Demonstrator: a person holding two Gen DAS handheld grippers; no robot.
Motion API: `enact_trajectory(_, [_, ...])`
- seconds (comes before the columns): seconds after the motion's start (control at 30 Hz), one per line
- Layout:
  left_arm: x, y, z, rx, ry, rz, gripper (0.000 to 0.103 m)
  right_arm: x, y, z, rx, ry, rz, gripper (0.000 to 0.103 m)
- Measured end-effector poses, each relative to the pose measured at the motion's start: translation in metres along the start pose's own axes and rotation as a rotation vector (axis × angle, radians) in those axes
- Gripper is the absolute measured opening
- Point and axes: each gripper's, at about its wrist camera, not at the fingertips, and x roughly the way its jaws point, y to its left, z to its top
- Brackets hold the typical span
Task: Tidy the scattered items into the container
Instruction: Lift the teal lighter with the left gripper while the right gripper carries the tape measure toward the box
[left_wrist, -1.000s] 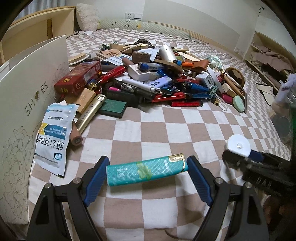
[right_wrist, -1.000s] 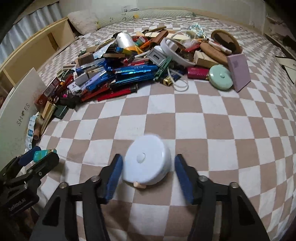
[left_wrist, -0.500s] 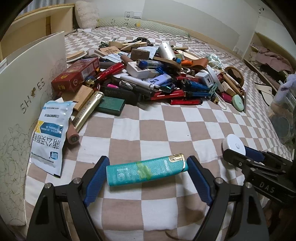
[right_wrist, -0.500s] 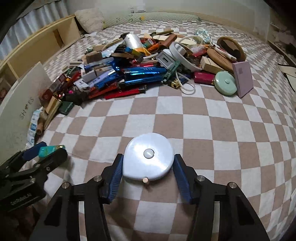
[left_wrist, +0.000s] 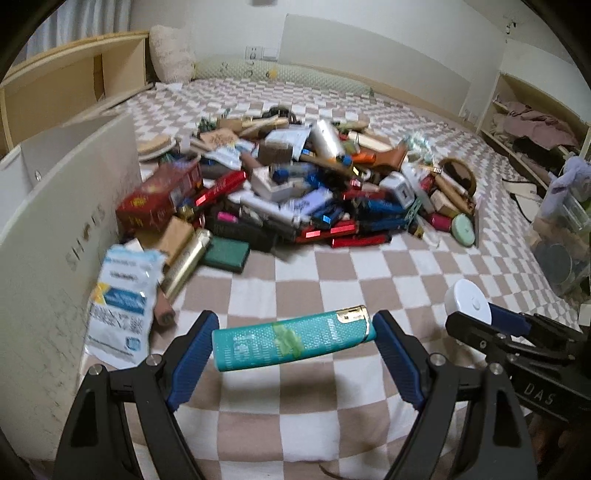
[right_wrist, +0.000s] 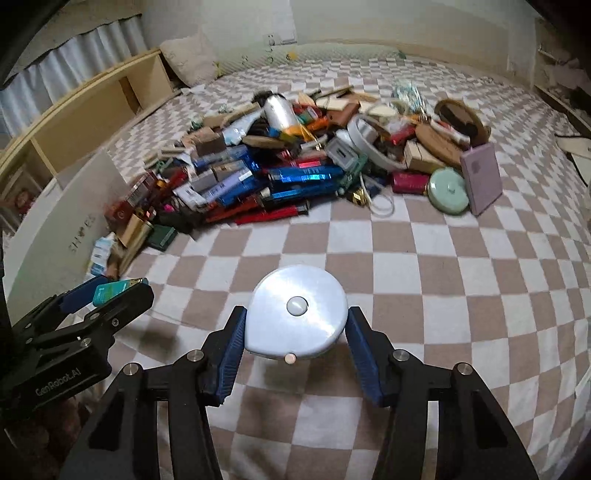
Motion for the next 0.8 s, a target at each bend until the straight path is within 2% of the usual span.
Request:
enact_trajectory(0.37, [-0.035, 0.018, 0.025, -0.03, -0.07, 0.031, 0.085, -0.035, 0.025, 0.029, -0.022, -0.087, 0.058, 0.055])
enact_trajectory(0.8, [-0.094, 0.046, 0.056, -0.046, -0.197, 0.076, 0.085, -0.085, 0.063, 0.063, -0.087, -0.203, 0.085, 0.055])
